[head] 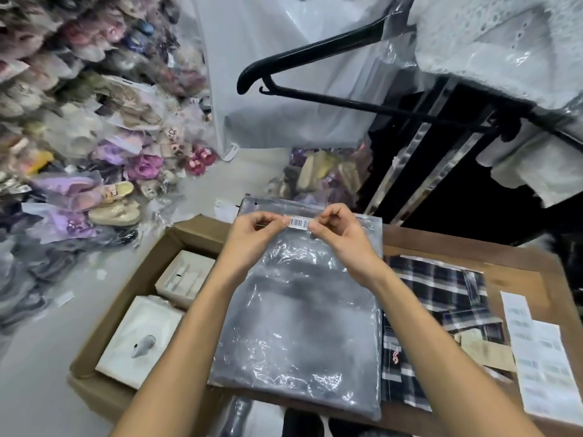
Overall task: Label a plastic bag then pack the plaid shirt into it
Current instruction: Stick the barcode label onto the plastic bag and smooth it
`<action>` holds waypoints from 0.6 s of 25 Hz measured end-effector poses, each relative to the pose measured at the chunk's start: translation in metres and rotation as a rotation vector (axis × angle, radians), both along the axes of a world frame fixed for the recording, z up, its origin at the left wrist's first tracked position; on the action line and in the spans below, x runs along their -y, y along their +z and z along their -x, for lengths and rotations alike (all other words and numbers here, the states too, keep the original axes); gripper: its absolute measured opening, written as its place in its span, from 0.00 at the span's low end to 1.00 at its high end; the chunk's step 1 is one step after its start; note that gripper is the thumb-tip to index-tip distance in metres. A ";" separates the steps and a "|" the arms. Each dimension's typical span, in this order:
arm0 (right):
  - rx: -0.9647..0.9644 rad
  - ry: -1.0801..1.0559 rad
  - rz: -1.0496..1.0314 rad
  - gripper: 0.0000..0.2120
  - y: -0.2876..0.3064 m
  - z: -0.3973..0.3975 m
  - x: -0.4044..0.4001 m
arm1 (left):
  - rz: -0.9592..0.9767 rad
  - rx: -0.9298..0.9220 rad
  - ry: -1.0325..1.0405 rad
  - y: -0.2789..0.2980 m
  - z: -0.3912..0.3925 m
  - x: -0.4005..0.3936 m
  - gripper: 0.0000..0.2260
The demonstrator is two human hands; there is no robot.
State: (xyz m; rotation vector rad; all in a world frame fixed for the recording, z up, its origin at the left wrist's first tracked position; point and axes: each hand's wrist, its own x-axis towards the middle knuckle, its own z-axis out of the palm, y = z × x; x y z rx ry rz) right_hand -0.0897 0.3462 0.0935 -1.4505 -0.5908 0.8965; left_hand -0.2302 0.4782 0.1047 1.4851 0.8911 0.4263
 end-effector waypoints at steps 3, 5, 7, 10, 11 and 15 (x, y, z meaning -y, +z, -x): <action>-0.024 0.008 0.035 0.10 -0.018 0.005 -0.013 | 0.002 -0.065 0.067 -0.016 0.005 -0.007 0.04; -0.045 -0.002 0.051 0.11 -0.030 0.007 -0.023 | -0.024 -0.094 0.081 -0.026 0.007 -0.014 0.05; -0.054 -0.015 0.081 0.11 -0.043 0.008 -0.035 | -0.027 -0.103 0.098 -0.040 0.008 -0.024 0.04; -0.046 -0.018 0.111 0.12 -0.063 0.004 -0.052 | -0.037 -0.141 0.123 -0.064 0.005 -0.039 0.04; -0.047 -0.010 0.119 0.12 -0.069 0.002 -0.059 | -0.051 -0.153 0.128 -0.072 0.003 -0.044 0.04; -0.013 -0.007 0.166 0.11 -0.093 -0.004 -0.081 | -0.106 -0.208 0.124 -0.098 -0.005 -0.059 0.04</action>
